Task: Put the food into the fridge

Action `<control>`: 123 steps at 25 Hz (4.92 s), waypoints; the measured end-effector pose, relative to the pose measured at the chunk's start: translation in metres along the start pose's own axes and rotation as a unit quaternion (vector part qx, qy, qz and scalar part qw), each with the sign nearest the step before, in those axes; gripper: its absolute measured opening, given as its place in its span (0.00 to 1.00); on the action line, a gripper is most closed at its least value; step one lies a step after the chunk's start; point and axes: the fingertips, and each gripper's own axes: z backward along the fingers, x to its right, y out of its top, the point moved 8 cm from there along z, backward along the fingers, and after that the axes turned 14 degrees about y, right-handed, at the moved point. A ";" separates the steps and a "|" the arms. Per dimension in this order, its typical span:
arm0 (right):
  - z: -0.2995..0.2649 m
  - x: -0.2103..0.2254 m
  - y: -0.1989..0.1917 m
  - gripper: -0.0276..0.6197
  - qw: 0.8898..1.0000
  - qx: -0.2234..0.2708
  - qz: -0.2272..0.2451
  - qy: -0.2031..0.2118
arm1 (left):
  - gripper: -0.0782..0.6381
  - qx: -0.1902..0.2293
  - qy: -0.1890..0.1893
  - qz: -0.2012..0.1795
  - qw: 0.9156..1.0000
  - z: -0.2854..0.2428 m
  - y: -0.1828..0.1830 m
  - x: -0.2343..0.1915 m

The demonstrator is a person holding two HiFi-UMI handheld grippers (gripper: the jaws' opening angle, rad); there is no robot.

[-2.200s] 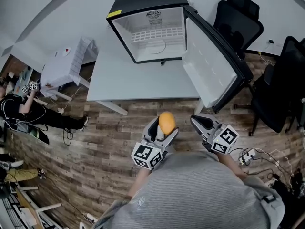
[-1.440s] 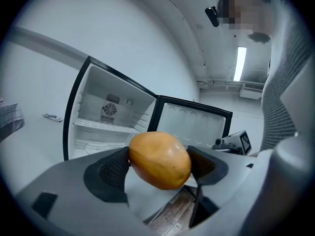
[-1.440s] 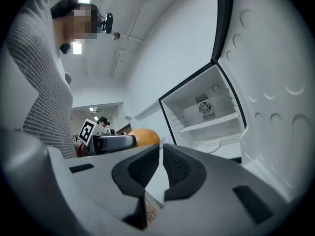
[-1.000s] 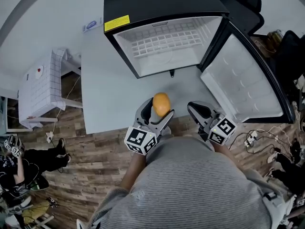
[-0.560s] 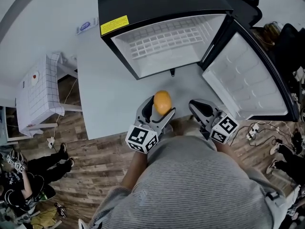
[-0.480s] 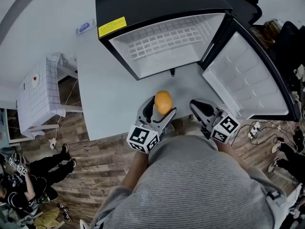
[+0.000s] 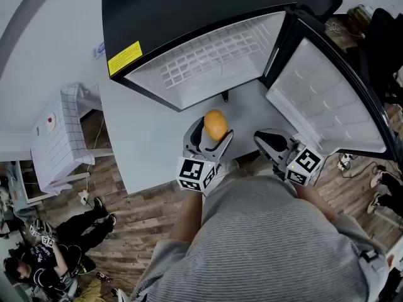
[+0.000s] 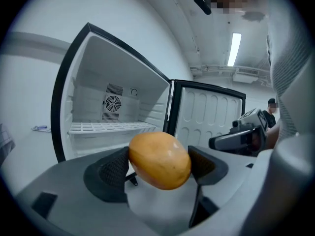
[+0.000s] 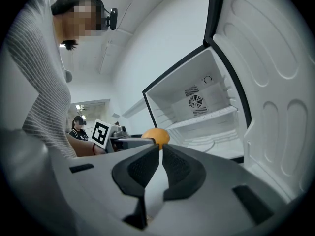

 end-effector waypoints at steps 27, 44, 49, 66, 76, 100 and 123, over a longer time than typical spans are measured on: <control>0.046 0.025 -0.004 0.06 0.998 -0.033 -0.043 -0.031 | 0.65 -0.123 0.162 -0.200 0.958 -0.202 -0.040 -0.076; 0.045 0.039 0.000 0.06 0.997 -0.039 -0.049 -0.040 | 0.65 -0.171 0.210 -0.242 0.932 -0.249 -0.042 -0.103; 0.042 0.040 0.001 0.06 0.997 -0.043 -0.045 -0.036 | 0.65 -0.160 0.213 -0.256 0.929 -0.248 -0.045 -0.102; 0.037 0.033 0.002 0.06 0.998 -0.046 -0.036 -0.028 | 0.66 -0.106 0.198 -0.248 0.942 -0.229 -0.024 -0.094; 0.028 0.026 0.002 0.06 0.998 -0.049 -0.028 -0.010 | 0.66 -0.092 0.171 -0.217 0.957 -0.198 -0.023 -0.075; 0.021 0.009 0.001 0.06 0.999 -0.050 -0.010 0.009 | 0.12 -0.062 0.183 -0.187 0.963 -0.141 -0.014 -0.061; -0.030 -0.022 -0.003 0.06 0.997 -0.042 0.029 0.059 | 0.12 0.018 0.122 -0.115 0.986 0.014 0.012 -0.004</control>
